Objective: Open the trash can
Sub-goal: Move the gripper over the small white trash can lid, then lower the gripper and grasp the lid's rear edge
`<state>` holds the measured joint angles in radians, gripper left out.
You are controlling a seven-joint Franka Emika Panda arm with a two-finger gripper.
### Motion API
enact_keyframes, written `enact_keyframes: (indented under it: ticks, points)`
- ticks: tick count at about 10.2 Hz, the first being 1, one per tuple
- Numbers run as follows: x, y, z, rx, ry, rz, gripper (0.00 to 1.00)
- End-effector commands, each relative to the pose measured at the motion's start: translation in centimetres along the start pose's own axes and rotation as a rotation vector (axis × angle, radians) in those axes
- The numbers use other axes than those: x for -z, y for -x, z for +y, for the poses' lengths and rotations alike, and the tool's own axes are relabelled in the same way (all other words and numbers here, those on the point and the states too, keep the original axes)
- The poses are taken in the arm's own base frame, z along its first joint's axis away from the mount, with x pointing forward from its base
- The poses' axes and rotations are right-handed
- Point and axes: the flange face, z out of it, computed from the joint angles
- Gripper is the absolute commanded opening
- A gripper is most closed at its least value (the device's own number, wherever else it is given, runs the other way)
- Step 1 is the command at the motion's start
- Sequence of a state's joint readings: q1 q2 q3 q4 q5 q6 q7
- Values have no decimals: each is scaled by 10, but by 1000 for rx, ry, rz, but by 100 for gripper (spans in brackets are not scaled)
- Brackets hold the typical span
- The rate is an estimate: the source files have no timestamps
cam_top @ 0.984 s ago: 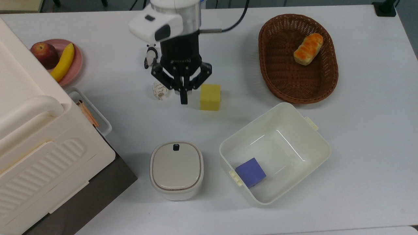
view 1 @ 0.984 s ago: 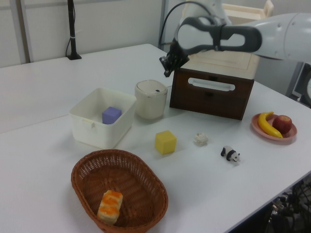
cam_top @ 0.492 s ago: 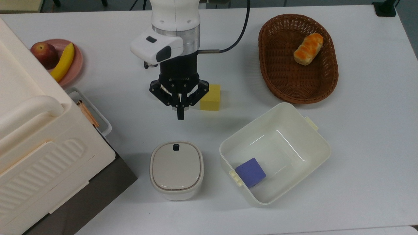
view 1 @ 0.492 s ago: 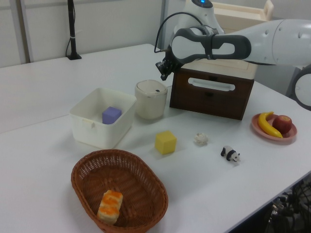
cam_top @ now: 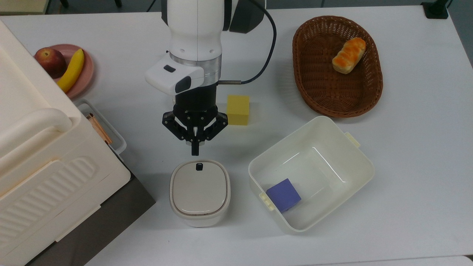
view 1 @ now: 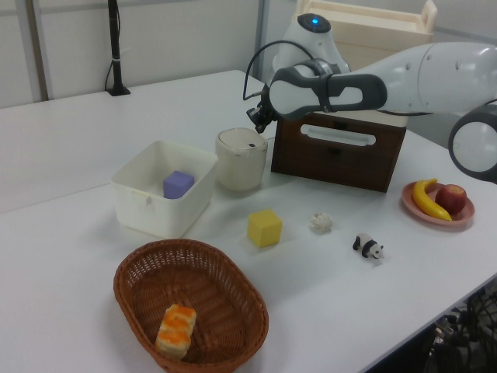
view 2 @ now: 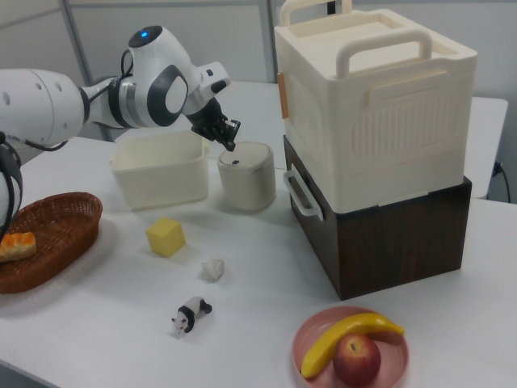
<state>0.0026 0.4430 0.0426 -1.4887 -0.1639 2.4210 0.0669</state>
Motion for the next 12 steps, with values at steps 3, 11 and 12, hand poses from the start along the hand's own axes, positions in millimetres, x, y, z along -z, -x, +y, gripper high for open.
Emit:
enact_keyframes:
  ticks: [3,11,12]
  points:
    - [-23,-4,-1,90,69,6,0]
    - [-36,1,-10,129,87,-9,0]
    - [-37,1,-11,131,84,-9,0]
